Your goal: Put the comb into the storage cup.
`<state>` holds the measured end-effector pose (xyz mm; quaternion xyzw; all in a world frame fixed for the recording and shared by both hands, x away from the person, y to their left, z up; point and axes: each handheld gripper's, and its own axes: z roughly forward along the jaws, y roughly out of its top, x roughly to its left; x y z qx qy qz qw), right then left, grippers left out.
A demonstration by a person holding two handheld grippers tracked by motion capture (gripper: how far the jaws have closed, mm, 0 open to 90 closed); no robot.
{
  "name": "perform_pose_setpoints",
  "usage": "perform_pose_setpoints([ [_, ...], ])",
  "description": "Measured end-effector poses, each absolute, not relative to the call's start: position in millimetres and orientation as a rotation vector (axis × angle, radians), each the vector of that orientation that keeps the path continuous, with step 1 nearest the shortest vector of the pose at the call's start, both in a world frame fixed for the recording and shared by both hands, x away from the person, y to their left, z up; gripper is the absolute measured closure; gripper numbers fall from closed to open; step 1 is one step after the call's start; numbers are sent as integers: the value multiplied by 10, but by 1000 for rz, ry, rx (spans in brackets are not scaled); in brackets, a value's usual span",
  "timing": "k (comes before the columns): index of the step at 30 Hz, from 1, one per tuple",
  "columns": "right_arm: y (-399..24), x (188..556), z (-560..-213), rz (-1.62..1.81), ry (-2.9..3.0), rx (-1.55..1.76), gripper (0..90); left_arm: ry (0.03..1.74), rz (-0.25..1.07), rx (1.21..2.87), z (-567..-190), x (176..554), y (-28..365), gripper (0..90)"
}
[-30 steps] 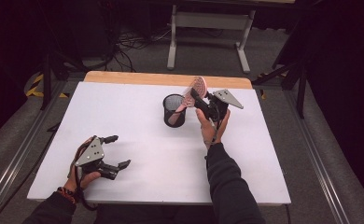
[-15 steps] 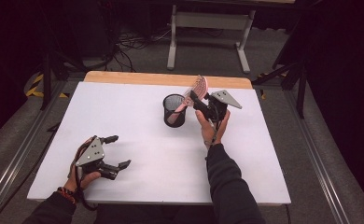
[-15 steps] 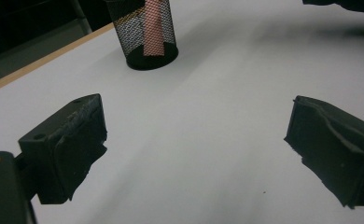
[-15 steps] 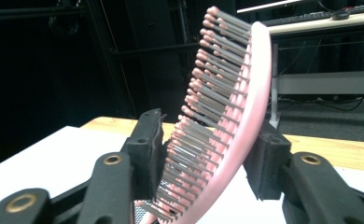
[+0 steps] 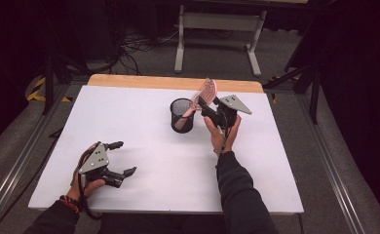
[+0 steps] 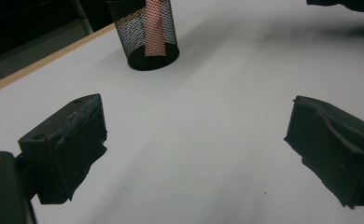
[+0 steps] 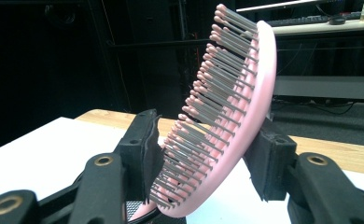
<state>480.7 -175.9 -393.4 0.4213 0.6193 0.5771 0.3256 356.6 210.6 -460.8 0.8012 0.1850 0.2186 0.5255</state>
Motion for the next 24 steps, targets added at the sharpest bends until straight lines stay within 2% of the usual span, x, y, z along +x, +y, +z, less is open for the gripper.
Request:
perform_pose_setpoints([
  [24, -1855, 4675, -3751, 1470, 1621, 1001, 437, 446, 523, 1922, -4615, 3579, 2092, 57],
])
